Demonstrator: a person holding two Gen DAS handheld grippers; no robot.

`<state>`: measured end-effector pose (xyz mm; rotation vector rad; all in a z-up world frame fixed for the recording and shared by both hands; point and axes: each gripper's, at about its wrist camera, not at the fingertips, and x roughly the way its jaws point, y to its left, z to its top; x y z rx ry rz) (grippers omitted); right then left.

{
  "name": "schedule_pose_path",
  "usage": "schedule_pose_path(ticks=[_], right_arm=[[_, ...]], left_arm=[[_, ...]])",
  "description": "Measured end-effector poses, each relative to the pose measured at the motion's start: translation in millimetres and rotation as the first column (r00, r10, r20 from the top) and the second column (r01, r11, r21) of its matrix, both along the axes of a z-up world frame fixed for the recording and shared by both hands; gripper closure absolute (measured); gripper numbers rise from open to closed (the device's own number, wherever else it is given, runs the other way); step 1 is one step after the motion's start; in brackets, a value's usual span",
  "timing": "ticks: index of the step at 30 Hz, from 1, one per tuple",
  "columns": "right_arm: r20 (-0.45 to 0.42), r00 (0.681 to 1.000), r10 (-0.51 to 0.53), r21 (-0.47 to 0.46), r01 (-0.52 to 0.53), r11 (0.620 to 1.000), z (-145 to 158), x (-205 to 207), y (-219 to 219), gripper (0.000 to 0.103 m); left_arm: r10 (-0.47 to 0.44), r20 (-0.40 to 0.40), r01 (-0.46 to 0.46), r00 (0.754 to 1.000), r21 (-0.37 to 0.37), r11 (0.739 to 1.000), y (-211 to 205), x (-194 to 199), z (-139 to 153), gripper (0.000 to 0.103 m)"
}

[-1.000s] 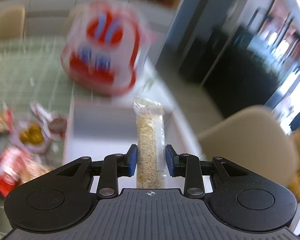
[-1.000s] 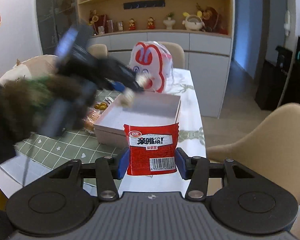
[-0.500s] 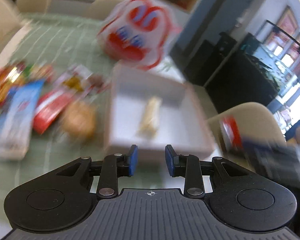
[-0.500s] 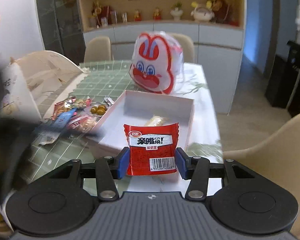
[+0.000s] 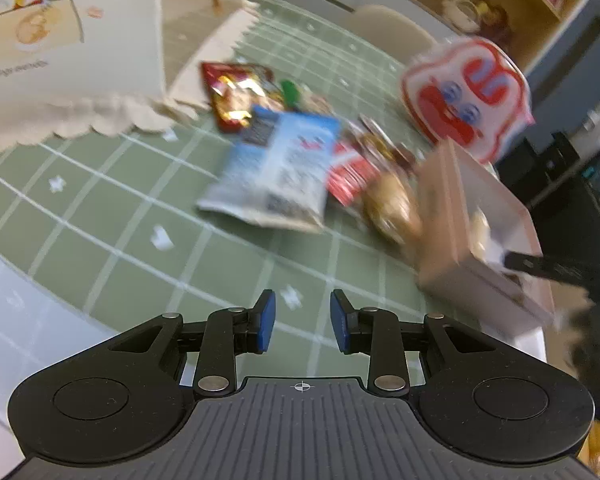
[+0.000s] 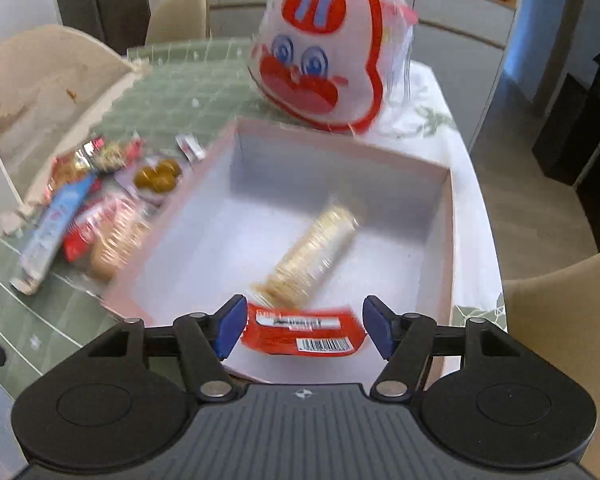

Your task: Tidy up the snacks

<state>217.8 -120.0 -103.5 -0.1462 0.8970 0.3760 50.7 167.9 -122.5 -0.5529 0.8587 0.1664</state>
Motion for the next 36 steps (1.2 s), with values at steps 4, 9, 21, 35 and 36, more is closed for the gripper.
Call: schedule_pose_path(ticks=[4,9,21,35,36], right_arm=[[0.059,0.996,0.071,0.057,-0.074,0.996,26,-26,27,0.034],[0.087,0.975,0.204,0.071,-0.211,0.975,42,-36,89,0.033],[-0.083,0.930,0.359,0.123,-0.348,0.929,8,56,259,0.029],[-0.135,0.877,0.461,0.051,-0.458,0.887,-43,123,352,0.019],[-0.142,0.873,0.467,0.042,-0.466,0.884,-43,117,352,0.020]], left_arm=[[0.020,0.050,-0.020,0.999,0.012,1.000,23,14,8,0.069],[0.045,0.073,-0.045,0.996,-0.011,0.999,64,30,8,0.069],[0.004,0.067,0.004,0.998,-0.115,0.993,117,11,-6,0.069],[0.066,0.042,-0.059,0.997,-0.141,0.988,138,-51,-8,0.070],[0.068,0.043,-0.061,0.997,-0.145,0.988,139,-52,-8,0.070]])
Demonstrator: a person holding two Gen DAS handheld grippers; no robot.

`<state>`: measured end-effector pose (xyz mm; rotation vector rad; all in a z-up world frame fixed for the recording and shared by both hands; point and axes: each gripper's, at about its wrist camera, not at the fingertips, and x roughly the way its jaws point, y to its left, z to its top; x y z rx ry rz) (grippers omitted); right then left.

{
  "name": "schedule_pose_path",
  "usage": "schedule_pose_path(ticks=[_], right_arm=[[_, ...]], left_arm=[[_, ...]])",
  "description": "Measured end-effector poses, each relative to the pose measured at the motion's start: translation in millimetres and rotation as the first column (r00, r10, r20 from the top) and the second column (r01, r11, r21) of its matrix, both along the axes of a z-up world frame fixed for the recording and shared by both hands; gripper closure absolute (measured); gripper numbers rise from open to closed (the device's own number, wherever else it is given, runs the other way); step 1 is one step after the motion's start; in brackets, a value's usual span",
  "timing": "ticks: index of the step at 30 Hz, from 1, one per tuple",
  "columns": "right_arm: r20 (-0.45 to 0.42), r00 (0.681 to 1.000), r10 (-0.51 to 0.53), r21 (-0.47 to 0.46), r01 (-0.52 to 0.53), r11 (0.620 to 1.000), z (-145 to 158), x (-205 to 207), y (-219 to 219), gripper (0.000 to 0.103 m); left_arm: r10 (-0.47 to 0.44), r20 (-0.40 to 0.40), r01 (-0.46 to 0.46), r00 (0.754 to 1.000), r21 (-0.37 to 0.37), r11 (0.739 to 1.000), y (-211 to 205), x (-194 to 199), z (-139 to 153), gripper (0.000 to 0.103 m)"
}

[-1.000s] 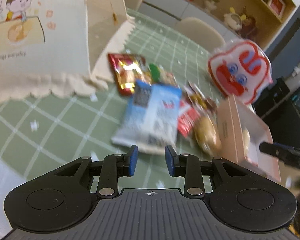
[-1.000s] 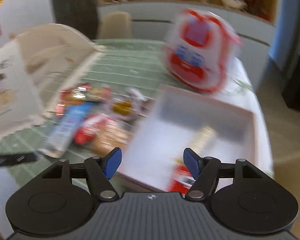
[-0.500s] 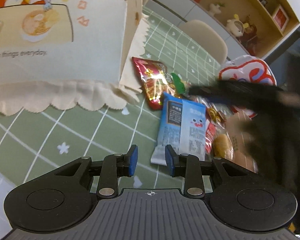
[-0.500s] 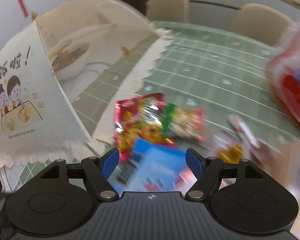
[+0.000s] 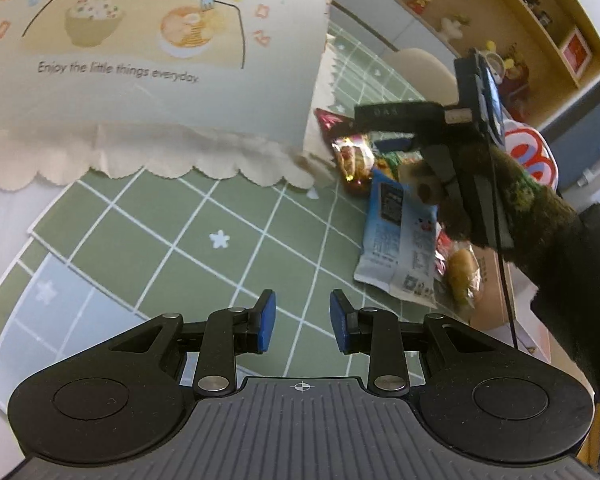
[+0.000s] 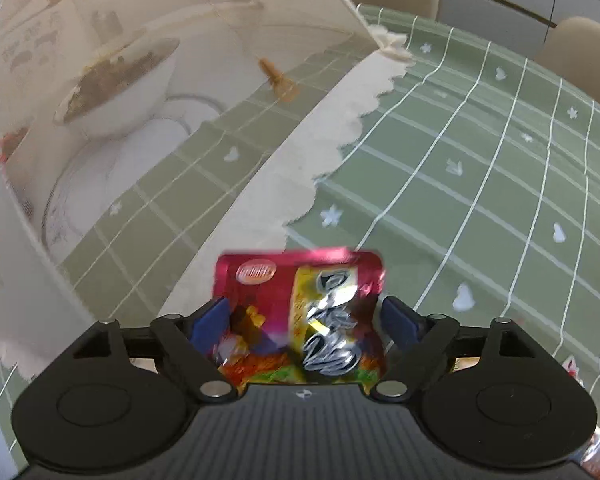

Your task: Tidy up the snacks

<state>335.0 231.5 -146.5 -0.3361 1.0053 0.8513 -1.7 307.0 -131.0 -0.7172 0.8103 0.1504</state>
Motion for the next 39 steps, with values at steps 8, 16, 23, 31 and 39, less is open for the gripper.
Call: schedule_pose_path(ticks=[8,16,23,31,39], right_arm=[[-0.142,0.982,0.126,0.064,-0.117,0.991,22,-70,-35,0.048],[0.156,0.978,-0.136,0.072,0.126,0.989,37,-28,-88,0.019],[0.115,0.978,-0.176,-0.066,0.185,0.981,-11,28,-67,0.018],[0.047,0.995,-0.092,-0.007,0.092,0.996,30,-21,-99,0.083],[-0.054,0.998,-0.026,0.081,0.030,0.996,54,-139,-181,0.084]], left_arm=[[0.000,-0.002,0.000,1.000,-0.009,1.000,-1,7,-2,0.070],[-0.010,-0.012,0.010,1.000,-0.018,1.000,-6,9,-4,0.070],[-0.033,-0.027,0.033,0.999,-0.025,0.999,-11,7,-5,0.070],[-0.049,-0.033,0.048,0.998,-0.044,0.998,-21,11,-9,0.070],[-0.133,0.007,0.133,0.991,-0.024,0.991,-59,24,6,0.070]])
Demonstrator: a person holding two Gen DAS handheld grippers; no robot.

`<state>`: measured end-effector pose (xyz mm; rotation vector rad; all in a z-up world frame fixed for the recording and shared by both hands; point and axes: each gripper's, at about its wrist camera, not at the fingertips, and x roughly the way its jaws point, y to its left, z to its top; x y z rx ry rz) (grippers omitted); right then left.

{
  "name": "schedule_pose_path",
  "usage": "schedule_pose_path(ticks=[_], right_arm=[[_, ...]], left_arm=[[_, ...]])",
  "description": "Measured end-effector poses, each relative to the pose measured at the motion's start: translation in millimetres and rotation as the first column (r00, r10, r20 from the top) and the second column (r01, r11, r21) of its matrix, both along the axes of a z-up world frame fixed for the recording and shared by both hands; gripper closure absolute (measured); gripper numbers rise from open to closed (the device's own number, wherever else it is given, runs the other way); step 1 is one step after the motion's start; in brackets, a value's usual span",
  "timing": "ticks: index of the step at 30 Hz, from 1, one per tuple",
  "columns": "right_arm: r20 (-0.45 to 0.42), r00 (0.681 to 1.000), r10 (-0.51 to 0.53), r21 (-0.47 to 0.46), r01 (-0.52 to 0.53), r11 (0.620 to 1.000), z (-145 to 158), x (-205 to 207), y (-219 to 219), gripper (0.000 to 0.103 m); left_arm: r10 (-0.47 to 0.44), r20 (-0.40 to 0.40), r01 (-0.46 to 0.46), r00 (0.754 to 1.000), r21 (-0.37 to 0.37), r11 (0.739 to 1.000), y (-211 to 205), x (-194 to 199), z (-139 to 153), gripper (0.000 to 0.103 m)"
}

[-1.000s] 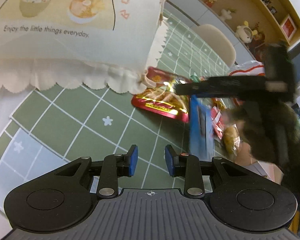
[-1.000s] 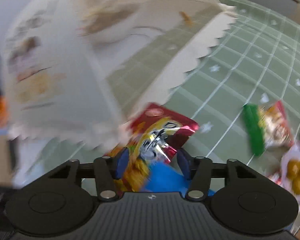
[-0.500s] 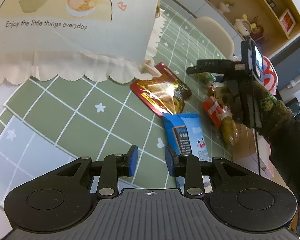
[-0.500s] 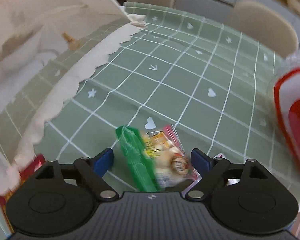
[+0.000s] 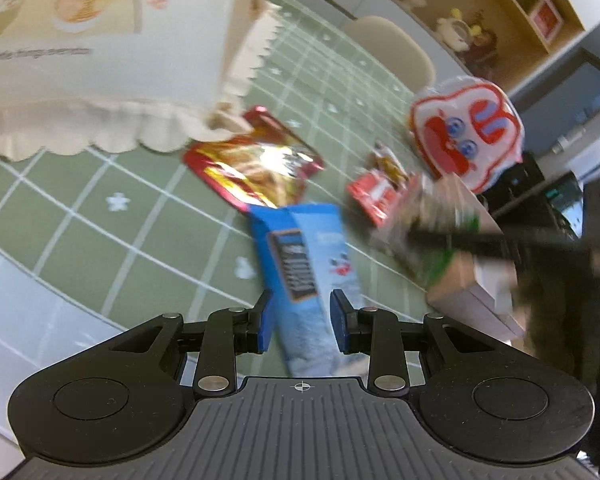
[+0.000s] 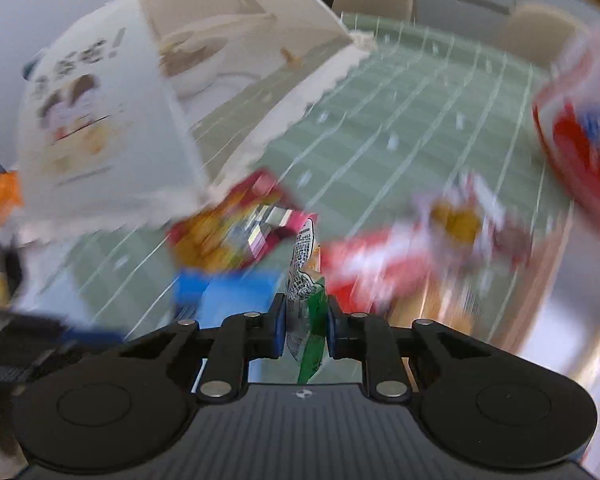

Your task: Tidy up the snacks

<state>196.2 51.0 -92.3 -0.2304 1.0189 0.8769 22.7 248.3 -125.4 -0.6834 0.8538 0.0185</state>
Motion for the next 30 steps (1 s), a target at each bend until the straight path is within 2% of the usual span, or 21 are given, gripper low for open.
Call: schedule_pose_path(ticks=[2,5,7,9,10,14,15,16,18,21,23,25,26,28,30], right_arm=[[-0.056,0.998,-0.016,0.026,0.018,1.000,-6,-25,-24,0.084],[-0.045,0.997,-0.057,-0.011,0.056,0.998,-21,-57,-52,0.082],[-0.026,0.995,-0.098,-0.039,0.097,0.994,-28,-71,-70,0.067],[0.028,0.989,-0.143,-0.059,0.145,0.988,-30,-81,-84,0.054],[0.045,0.986,-0.162,-0.049,0.164,0.985,-29,-84,-88,0.051],[0.063,0.982,-0.180,0.046,0.177,0.983,-17,-85,-84,0.051],[0.080,0.982,-0.171,0.063,0.166,0.984,-15,-85,-74,0.054],[0.087,0.983,-0.164,0.064,0.159,0.985,-17,-82,-65,0.065],[0.067,0.986,-0.151,0.057,0.147,0.987,-24,-73,-41,0.078],[0.040,0.989,-0.140,0.036,0.139,0.990,-41,-64,-18,0.078],[0.029,0.990,-0.137,0.002,0.137,0.991,-55,-62,-9,0.078],[0.015,0.990,-0.139,0.019,0.139,0.990,-58,-63,-12,0.079],[-0.012,0.991,-0.133,0.031,0.133,0.991,-59,-63,-15,0.079],[-0.046,0.991,-0.127,0.041,0.129,0.991,-59,-64,-20,0.080],[-0.082,0.990,-0.111,0.061,0.117,0.991,-59,-69,-29,0.080]], left_arm=[[-0.015,-0.001,0.015,1.000,0.008,1.000,-11,1,1,0.070],[-0.013,-0.017,0.013,1.000,0.029,0.999,-23,1,0,0.070],[0.029,-0.035,-0.027,0.999,0.061,0.998,-25,3,-1,0.070],[0.068,-0.043,-0.065,0.997,0.065,0.996,-22,5,-3,0.070],[0.078,-0.041,-0.075,0.996,0.061,0.995,-19,5,-3,0.070],[0.096,-0.035,-0.094,0.995,0.043,0.995,-10,8,-8,0.070],[0.101,-0.044,-0.099,0.994,0.032,0.995,-7,9,-11,0.070],[0.103,-0.048,-0.102,0.994,0.021,0.995,-5,9,-13,0.070],[0.107,-0.059,-0.108,0.992,-0.014,0.994,0,10,-21,0.070],[0.098,-0.058,-0.102,0.993,-0.073,0.992,2,16,-33,0.070],[0.093,-0.046,-0.097,0.995,-0.088,0.991,0,21,-37,0.069],[0.087,-0.042,-0.090,0.995,-0.081,0.993,-4,25,-36,0.069],[0.075,-0.049,-0.079,0.996,-0.101,0.992,-7,27,-32,0.069],[0.019,-0.016,-0.021,1.000,-0.135,0.991,-16,26,-17,0.069],[-0.077,0.035,0.081,0.996,-0.145,0.986,-31,24,0,0.069]])
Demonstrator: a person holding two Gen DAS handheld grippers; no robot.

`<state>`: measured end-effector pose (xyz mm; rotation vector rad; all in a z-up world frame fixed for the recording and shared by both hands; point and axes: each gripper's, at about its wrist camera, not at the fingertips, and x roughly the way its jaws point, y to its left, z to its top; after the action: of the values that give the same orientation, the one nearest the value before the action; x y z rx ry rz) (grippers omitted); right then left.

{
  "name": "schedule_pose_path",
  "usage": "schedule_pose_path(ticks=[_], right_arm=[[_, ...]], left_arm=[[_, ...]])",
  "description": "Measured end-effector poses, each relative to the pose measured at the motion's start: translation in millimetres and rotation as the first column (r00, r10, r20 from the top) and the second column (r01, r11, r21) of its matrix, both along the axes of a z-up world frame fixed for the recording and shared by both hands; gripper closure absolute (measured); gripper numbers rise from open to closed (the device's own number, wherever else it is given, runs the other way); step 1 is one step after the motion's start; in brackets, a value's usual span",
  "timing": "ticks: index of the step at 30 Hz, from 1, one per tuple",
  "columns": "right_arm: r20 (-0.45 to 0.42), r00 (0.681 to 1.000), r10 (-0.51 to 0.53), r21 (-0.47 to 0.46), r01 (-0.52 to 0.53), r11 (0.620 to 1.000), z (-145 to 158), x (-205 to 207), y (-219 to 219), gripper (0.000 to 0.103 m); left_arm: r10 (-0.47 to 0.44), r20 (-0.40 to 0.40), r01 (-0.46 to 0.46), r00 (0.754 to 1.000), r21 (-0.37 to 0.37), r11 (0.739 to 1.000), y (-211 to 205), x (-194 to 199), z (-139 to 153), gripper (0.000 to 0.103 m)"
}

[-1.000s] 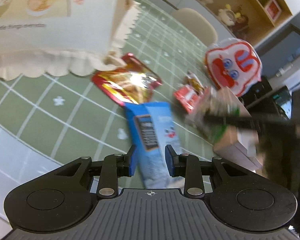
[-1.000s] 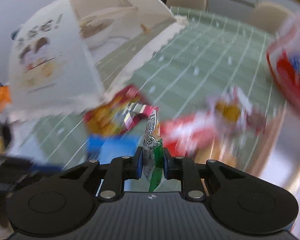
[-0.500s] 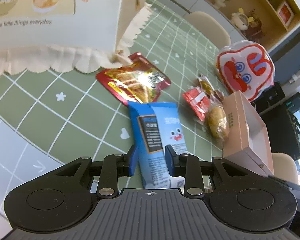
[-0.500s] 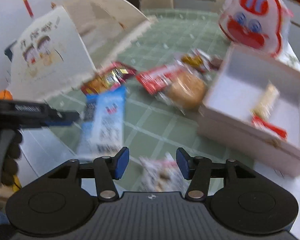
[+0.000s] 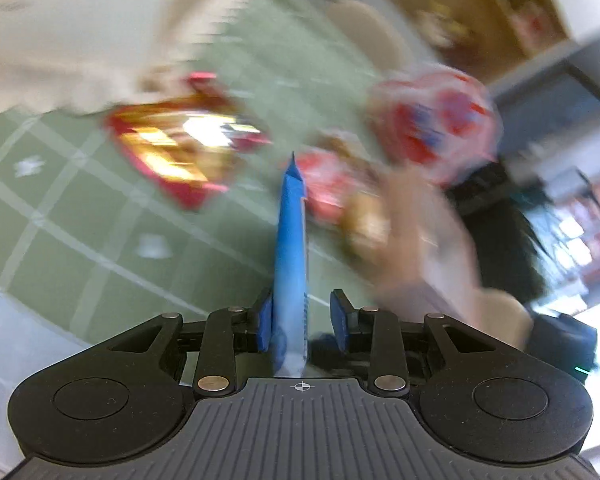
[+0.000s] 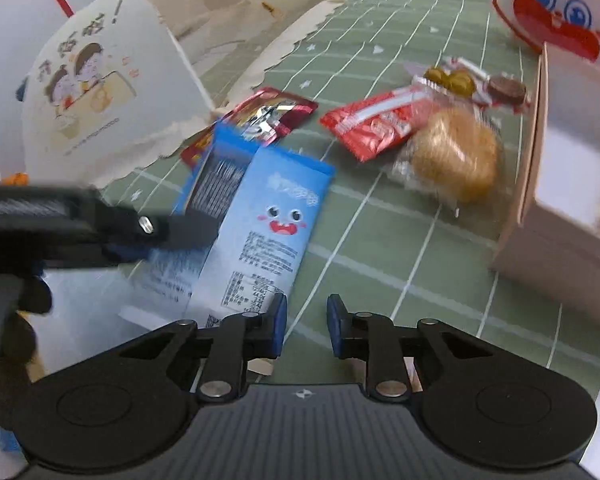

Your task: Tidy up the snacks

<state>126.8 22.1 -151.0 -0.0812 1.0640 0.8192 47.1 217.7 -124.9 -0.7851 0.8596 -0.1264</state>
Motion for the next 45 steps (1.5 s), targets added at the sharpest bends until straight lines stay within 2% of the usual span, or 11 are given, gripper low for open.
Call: schedule_pose_path(ticks=[3,6,12,14,15,16,18,21,26,33,45], right_arm=[[0.002,1.000,0.022,0.015,-0.022,1.000,1,-13,-12,0.080],[0.032,0.999,0.022,0.009,-0.022,1.000,0,-18,-17,0.080],[0.105,0.994,0.038,-0.005,-0.038,0.999,11,-27,-25,0.080],[0.149,0.988,0.031,-0.010,-0.030,1.000,20,-32,-35,0.076],[0.175,0.984,0.018,-0.015,-0.015,1.000,26,-35,-44,0.065],[0.201,0.980,0.005,-0.020,-0.001,1.000,31,-38,-52,0.046],[0.271,0.962,-0.029,-0.028,0.038,0.999,39,-47,-73,0.028],[0.315,0.947,-0.053,-0.071,0.079,0.994,37,-57,-98,0.028],[0.219,0.972,-0.080,-0.105,0.105,0.989,16,-60,-117,0.028],[0.184,0.976,-0.119,-0.054,0.131,0.990,11,-57,-99,0.028],[0.172,0.980,-0.099,-0.110,0.119,0.987,-2,-34,-48,0.026]], left_arm=[[-0.070,-0.013,0.071,0.997,0.125,0.990,-26,8,12,0.061],[-0.033,-0.076,0.052,0.997,0.262,0.964,-39,30,3,0.066],[-0.061,-0.112,0.097,0.992,0.347,0.933,-54,56,-8,0.068],[-0.079,-0.121,0.116,0.990,0.340,0.933,-55,55,-10,0.074],[-0.093,-0.120,0.128,0.988,0.331,0.935,-57,52,-10,0.078],[-0.100,-0.116,0.133,0.988,0.325,0.936,-59,49,-10,0.081],[-0.113,-0.103,0.141,0.988,0.315,0.939,-63,38,-6,0.082],[-0.133,-0.092,0.154,0.987,0.282,0.947,-69,19,-3,0.084],[-0.105,-0.141,0.137,0.984,0.244,0.960,-74,-14,-7,0.084],[0.039,-0.205,0.038,0.978,0.356,0.934,-72,-36,0,0.084],[0.048,-0.201,0.040,0.978,0.413,0.910,-80,-42,2,0.083]])
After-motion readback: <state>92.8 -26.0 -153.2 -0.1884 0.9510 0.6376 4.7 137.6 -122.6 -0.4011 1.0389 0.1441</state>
